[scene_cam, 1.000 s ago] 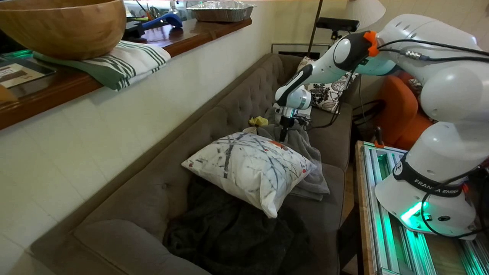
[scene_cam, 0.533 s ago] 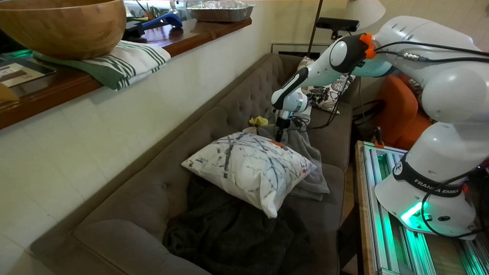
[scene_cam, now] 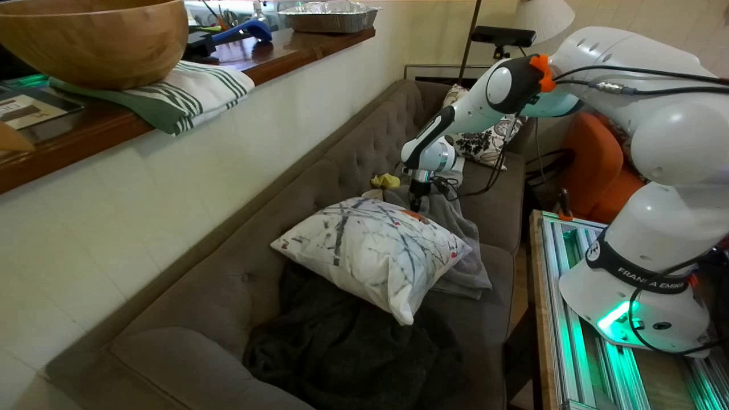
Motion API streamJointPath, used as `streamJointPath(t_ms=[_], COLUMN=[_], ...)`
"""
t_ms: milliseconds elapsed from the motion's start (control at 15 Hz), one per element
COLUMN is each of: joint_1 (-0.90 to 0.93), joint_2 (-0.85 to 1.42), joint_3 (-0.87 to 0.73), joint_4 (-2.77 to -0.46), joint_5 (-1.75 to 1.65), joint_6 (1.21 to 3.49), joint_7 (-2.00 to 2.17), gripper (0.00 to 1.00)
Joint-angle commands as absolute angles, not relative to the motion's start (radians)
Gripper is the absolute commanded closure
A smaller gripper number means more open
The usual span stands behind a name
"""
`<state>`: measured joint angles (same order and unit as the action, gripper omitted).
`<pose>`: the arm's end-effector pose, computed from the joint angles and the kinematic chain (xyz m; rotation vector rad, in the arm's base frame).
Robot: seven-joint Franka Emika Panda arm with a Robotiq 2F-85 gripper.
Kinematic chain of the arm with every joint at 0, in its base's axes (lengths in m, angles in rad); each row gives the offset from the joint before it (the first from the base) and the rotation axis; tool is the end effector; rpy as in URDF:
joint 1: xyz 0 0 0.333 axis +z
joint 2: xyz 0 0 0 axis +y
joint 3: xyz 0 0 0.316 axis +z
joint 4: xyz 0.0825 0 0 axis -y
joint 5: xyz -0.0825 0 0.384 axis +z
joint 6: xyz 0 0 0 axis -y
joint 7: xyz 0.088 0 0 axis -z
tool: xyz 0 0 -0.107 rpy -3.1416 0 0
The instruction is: Put the yellow item into the coffee cup
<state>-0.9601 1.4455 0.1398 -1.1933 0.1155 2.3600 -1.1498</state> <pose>0.4276 -0.4766 -0.1277 -2.7859 -0.1857 -0.0526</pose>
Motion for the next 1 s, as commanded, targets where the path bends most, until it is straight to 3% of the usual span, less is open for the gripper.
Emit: streamJointPath(t_ms=[0, 400, 467, 533, 933], joint_1=[-0.930, -0.902, -0.899, -0.902, -1.000], joint_2=[1.473, 1.484, 1.481, 1.470, 1.278], joint_3=[0.108, 0.076, 0.072, 0.073, 0.149], joint_4=[-1.168, -1.158, -1.161, -1.170, -1.335], joint_5=[0.099, 0.104, 0.105, 0.110, 0.195], joint_6=[2.367, 2.366, 2.368, 2.371, 2.535], joint_7=[-1.128, -1.120, -1.120, -1.123, -1.145], gripper=[0.51, 0.65, 0.84, 0.89, 0.89])
